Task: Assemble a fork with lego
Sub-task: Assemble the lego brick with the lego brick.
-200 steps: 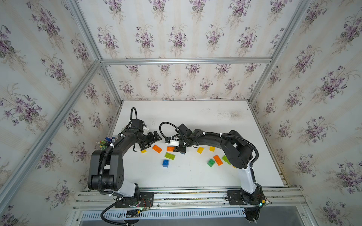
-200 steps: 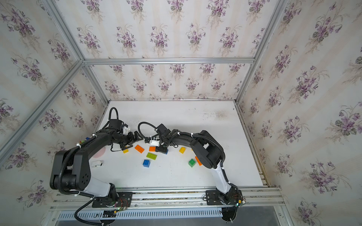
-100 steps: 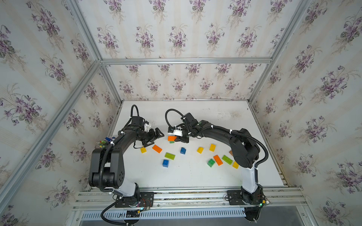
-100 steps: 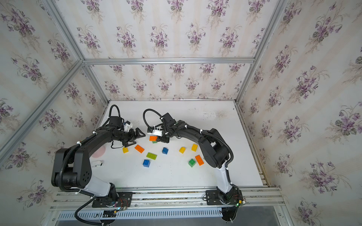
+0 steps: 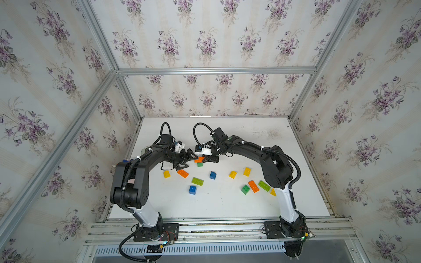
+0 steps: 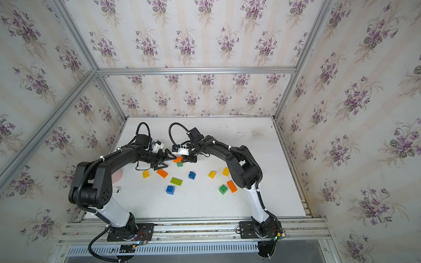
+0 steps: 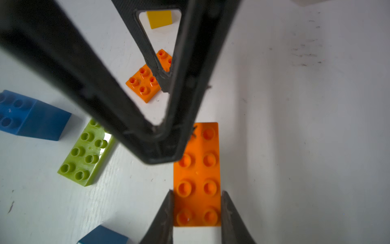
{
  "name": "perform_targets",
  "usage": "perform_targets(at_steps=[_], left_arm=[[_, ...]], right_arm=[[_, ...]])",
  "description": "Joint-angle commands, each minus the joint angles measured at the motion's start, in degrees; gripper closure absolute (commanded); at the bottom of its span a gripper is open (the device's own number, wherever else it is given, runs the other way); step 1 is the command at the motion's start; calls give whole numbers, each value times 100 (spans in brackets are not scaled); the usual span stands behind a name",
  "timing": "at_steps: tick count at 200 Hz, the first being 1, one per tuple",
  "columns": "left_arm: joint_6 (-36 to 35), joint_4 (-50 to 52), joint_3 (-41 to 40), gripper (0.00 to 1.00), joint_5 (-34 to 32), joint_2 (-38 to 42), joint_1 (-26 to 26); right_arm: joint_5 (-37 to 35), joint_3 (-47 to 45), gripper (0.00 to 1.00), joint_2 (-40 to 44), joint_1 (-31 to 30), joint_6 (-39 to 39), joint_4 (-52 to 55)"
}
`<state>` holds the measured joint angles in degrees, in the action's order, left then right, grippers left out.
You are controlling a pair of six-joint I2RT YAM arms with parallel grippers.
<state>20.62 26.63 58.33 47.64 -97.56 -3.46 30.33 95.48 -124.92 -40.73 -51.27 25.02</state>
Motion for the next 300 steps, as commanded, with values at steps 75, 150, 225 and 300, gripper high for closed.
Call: perform_targets(at_steps=[75,150,225,300], left_arm=[[219,-518,182,23,166,-586,-119],[289,-729,135,26,231,-797,-138],[335,-922,30,33,274,-922,-135],[320,-991,-100,41,218,-1015,-106]], right_arm=[[193,279,78,-305,83,-264,481],[189,717,78,-456,57,-240,831],[55,823,78,-527,-20,-253,1014],[-289,1154,77,-730,-84,-116,1284]])
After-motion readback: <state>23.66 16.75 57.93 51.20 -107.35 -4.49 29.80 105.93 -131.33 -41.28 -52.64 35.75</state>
